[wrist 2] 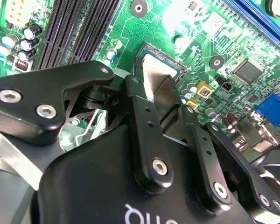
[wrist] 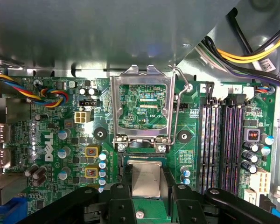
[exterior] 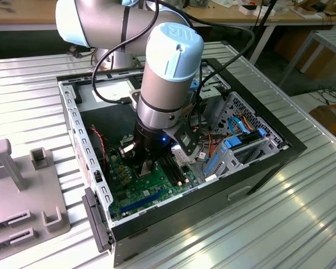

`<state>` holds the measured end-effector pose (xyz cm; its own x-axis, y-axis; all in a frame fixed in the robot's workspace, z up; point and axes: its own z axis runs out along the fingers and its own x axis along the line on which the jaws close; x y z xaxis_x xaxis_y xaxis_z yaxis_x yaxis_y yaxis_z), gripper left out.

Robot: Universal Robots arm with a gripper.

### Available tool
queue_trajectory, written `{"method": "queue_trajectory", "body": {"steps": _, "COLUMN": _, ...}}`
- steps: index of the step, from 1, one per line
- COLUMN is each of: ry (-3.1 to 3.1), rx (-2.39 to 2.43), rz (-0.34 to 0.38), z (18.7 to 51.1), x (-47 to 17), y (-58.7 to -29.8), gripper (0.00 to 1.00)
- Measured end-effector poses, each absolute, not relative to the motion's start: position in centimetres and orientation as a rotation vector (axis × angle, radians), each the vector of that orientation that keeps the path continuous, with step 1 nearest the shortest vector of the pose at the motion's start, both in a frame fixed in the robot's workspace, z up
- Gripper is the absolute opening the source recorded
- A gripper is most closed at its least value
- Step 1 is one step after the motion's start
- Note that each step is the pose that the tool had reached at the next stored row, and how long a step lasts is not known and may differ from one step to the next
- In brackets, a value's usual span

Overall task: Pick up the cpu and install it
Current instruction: 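Place the cpu into insertion slot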

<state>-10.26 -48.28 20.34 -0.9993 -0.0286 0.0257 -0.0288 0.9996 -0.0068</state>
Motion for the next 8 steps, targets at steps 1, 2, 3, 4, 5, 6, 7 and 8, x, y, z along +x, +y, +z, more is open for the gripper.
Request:
{"method": "queue_trajectory", "body": {"steps": 1, "ry": -3.116, "rx": 0.045, "rz": 0.011, "z": 20.35, "x": -10.26, "y": -48.28, "gripper": 0.36}}
{"method": "queue_trajectory", "body": {"steps": 2, "ry": -3.116, "rx": 0.045, "rz": 0.011, "z": 20.36, "x": -10.26, "y": -48.28, "gripper": 0.36}}
{"method": "queue_trajectory", "body": {"steps": 3, "ry": -3.116, "rx": 0.045, "rz": 0.011, "z": 20.36, "x": -10.26, "y": -48.28, "gripper": 0.36}}
{"method": "queue_trajectory", "body": {"steps": 4, "ry": -3.116, "rx": 0.045, "rz": 0.011, "z": 20.37, "x": -10.26, "y": -48.28, "gripper": 0.36}}
{"method": "queue_trajectory", "body": {"steps": 5, "ry": -3.116, "rx": 0.045, "rz": 0.011, "z": 20.38, "x": -10.26, "y": -48.28, "gripper": 0.36}}
{"method": "queue_trajectory", "body": {"steps": 6, "ry": -3.116, "rx": 0.045, "rz": 0.011, "z": 20.41, "x": -10.26, "y": -48.28, "gripper": 0.36}}
{"method": "queue_trajectory", "body": {"steps": 7, "ry": -3.115, "rx": 0.045, "rz": 0.012, "z": 20.48, "x": -10.27, "y": -48.28, "gripper": 0.36}}
{"method": "queue_trajectory", "body": {"steps": 8, "ry": -3.115, "rx": 0.045, "rz": 0.012, "z": 20.57, "x": -10.27, "y": -48.29, "gripper": 0.36}}
